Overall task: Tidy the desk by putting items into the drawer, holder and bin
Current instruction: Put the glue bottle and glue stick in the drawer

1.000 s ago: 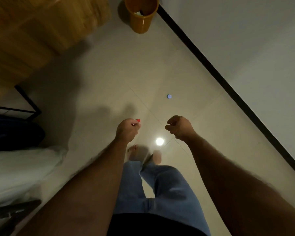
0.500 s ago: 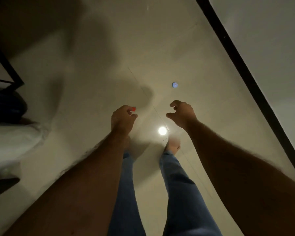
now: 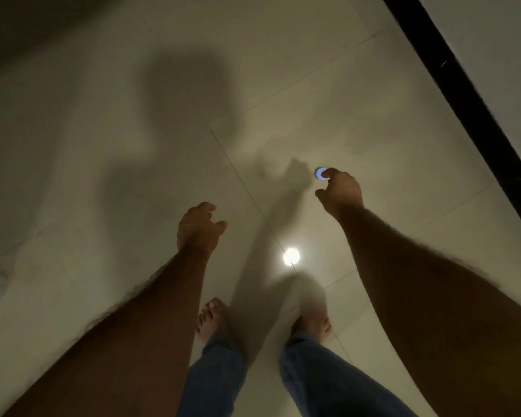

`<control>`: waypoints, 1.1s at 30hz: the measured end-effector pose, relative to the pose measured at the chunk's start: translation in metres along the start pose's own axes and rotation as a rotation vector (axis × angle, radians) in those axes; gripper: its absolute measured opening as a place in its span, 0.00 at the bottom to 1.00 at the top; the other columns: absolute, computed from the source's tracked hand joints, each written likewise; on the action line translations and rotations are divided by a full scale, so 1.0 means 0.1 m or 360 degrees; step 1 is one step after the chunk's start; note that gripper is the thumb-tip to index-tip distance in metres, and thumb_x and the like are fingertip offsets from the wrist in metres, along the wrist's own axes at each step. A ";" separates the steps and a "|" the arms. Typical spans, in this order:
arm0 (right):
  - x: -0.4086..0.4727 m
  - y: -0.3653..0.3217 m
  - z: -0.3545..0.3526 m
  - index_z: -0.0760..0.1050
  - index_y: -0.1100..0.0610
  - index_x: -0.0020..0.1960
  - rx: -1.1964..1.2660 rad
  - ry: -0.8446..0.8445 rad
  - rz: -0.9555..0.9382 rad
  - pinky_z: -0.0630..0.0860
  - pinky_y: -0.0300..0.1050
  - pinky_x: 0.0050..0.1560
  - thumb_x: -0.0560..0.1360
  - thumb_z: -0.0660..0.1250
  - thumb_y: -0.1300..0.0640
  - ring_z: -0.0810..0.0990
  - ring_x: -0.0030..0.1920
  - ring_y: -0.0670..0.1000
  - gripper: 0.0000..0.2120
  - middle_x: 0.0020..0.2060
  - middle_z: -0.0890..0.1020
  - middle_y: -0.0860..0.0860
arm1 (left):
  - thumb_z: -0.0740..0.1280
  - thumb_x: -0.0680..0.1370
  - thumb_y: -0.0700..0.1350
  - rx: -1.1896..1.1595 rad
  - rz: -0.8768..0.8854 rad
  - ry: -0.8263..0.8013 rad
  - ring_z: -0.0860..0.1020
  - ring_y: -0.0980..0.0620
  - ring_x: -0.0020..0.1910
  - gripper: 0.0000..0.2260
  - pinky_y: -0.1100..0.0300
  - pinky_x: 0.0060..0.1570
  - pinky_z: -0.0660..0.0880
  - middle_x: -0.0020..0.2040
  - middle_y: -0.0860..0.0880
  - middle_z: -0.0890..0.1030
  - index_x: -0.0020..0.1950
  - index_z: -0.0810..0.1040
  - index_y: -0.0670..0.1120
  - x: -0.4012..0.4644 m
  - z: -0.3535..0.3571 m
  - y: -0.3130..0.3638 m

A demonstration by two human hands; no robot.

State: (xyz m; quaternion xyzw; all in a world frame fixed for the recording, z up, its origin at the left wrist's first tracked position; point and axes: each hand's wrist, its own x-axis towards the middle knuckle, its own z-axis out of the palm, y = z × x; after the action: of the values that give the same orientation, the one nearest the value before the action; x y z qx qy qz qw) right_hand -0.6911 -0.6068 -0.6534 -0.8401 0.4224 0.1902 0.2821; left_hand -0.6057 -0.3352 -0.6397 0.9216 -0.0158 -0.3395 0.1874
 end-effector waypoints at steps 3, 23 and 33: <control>0.44 0.22 0.30 0.73 0.54 0.65 -0.0060 0.0001 -0.0046 0.72 0.45 0.56 0.73 0.68 0.60 0.77 0.58 0.61 0.21 0.59 0.77 0.59 | 0.73 0.73 0.48 0.0041 -0.0095 -0.0063 0.78 0.47 0.57 0.21 0.60 0.49 0.71 0.59 0.46 0.79 0.64 0.75 0.48 0.33 0.44 -0.19; 1.39 0.63 1.27 0.72 0.60 0.64 -0.0358 0.0150 -0.0075 0.76 0.52 0.56 0.80 0.58 0.60 0.79 0.53 0.65 0.14 0.59 0.73 0.62 | 0.63 0.77 0.41 0.0548 0.0092 0.0119 0.77 0.38 0.49 0.09 0.49 0.48 0.75 0.54 0.39 0.75 0.55 0.78 0.41 1.02 1.54 -0.93; 0.18 -0.08 0.40 0.74 0.54 0.66 -0.0065 0.0021 -0.0202 0.75 0.46 0.55 0.75 0.62 0.63 0.79 0.52 0.61 0.20 0.56 0.75 0.58 | 0.69 0.75 0.51 -0.0016 0.0231 0.0098 0.80 0.48 0.48 0.12 0.59 0.48 0.74 0.49 0.47 0.83 0.54 0.82 0.46 0.19 0.59 0.18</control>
State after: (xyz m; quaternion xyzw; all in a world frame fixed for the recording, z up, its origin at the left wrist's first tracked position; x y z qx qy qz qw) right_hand -0.6769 -0.5881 -0.6921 -0.8720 0.3663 0.1749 0.2736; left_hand -0.6265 -0.3748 -0.6862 0.9271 -0.0752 -0.2965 0.2166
